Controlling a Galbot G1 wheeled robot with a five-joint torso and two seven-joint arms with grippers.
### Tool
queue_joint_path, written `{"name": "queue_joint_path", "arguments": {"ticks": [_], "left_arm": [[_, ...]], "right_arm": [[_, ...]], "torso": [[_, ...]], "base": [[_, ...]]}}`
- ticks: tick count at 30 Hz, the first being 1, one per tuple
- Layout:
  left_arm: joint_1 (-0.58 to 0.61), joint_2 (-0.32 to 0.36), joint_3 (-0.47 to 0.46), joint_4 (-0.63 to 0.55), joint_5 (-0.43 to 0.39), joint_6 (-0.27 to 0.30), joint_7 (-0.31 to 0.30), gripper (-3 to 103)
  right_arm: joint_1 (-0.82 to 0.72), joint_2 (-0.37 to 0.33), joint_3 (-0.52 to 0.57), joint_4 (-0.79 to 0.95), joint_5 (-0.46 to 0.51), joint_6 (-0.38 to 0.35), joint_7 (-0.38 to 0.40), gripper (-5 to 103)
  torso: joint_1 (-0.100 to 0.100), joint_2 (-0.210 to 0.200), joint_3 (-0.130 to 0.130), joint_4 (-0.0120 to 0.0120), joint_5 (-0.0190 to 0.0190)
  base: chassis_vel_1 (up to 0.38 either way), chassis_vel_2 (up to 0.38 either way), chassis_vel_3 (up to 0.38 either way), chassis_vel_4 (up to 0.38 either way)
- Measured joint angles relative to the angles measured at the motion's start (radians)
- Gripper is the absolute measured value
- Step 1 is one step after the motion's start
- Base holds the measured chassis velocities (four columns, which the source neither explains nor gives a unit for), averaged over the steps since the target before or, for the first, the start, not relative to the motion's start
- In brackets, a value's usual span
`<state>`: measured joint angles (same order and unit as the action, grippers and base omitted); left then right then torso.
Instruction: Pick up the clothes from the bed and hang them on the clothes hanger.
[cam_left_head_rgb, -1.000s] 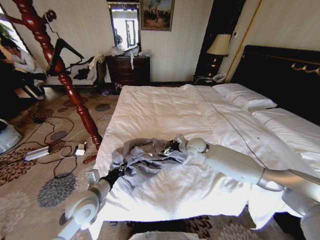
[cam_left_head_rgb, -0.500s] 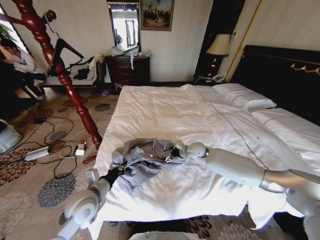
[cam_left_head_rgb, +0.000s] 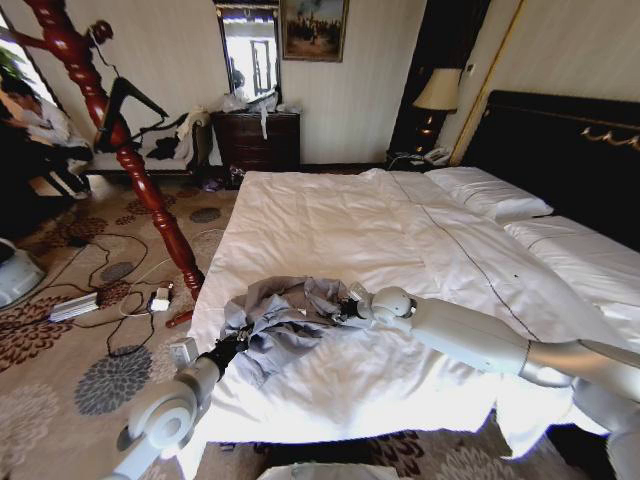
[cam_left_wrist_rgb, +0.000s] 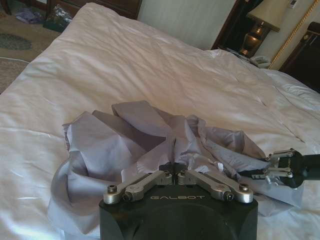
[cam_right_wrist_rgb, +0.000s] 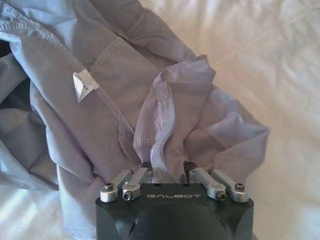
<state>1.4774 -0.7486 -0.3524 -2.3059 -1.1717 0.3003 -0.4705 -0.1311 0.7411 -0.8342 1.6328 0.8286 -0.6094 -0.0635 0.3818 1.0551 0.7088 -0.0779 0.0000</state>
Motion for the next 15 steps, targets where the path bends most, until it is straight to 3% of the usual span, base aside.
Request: {"name": "queue_joint_path", "arguments": {"ticks": [3,5,6,11,15], "left_arm": [[0.002,0.0,-0.003,-0.001,0.0,0.0,0.0,0],[0.004,0.0,-0.004,-0.001,0.0,0.0,0.0,0],[0.004,0.0,-0.004,-0.001,0.0,0.0,0.0,0],[0.005,0.0,-0.005,-0.004,0.0,0.0,0.0,0],[0.013,0.003,-0.011,-0.014,0.001,0.0,-0.002,0]], "right_arm": [[-0.003,-0.013,0.01,0.023,-0.006,0.0,0.006,21],[-0.005,-0.027,0.014,0.054,-0.015,0.0,0.007,8],[-0.005,-0.027,0.014,0.054,-0.015,0.0,0.007,8],[-0.006,-0.034,0.02,0.083,-0.033,-0.001,0.008,21],[0.008,-0.018,0.021,0.084,-0.041,0.0,0.007,43]], "torso": [[0.0,0.0,0.0,0.0,0.0],[0.0,0.0,0.0,0.0,0.0],[0.0,0.0,0.0,0.0,0.0],[0.0,0.0,0.0,-0.0001,0.0],[0.0,0.0,0.0,0.0001,0.0]], "base": [[0.0,0.0,0.0,0.0],[0.0,0.0,0.0,0.0],[0.0,0.0,0.0,0.0],[0.0,0.0,0.0,0.0],[0.0,0.0,0.0,0.0]]}}
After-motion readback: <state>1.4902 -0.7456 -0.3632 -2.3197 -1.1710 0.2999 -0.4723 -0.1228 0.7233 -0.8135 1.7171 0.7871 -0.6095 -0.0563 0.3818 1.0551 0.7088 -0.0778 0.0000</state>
